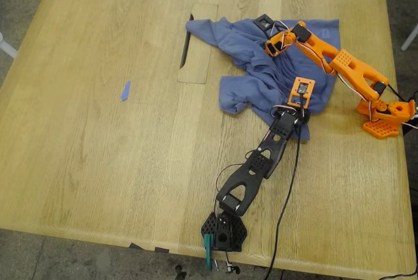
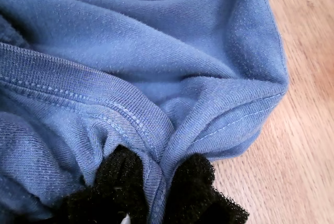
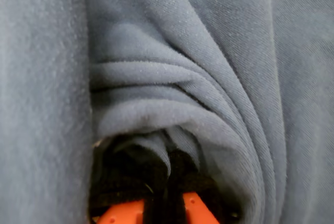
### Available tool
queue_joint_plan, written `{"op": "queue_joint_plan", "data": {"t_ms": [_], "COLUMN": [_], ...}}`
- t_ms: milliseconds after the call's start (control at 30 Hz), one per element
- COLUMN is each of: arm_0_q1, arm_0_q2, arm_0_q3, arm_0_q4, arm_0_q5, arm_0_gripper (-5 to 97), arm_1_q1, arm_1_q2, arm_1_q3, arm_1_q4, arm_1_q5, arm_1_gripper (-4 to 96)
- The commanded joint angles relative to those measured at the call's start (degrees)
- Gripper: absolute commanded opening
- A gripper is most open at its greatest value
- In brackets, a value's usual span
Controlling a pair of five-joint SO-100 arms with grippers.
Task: Fold a T-shirt
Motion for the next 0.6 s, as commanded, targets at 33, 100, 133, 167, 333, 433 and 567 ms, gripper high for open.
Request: {"op": "queue_joint_plan", "data": {"t_ms": [33,100,133,167,333,433,567], "arm_0_q1": [-3.87,-4.66,-4.83,-5.01,-5.63,-6.33,-7.91], "arm_0_q2": [4.83,6.59,7.29,8.09,12.57,15.82,20.57], "arm_0_q3": [0.79,0.79,0.79,0.79,0.88,0.97,0.97], "arm_0_q4": [5.01,7.21,7.21,7.65,9.49,10.81,13.71], "arm_0_q5": [-0.35,-0.35,-0.35,-0.35,-0.44,-0.44,-0.26], "arm_0_gripper": [0,0,0,0,0,0,0], "arm_1_q1": [-0.62,-0.53,-0.62,-0.70,-0.88,-0.97,-1.14], "arm_1_q2": [6.15,6.86,7.21,7.65,9.93,11.51,13.89], "arm_1_q3": [-1.05,-1.05,-1.05,-1.05,-1.05,-1.05,-1.05], "arm_1_q4": [1.76,2.55,2.81,3.16,5.01,5.71,7.29], "arm_1_q5": [-0.18,-0.18,-0.18,-0.26,-0.35,-0.35,-0.35], "arm_1_gripper": [0.0,0.0,-0.1,-0.1,-0.2,-0.2,-0.2]}}
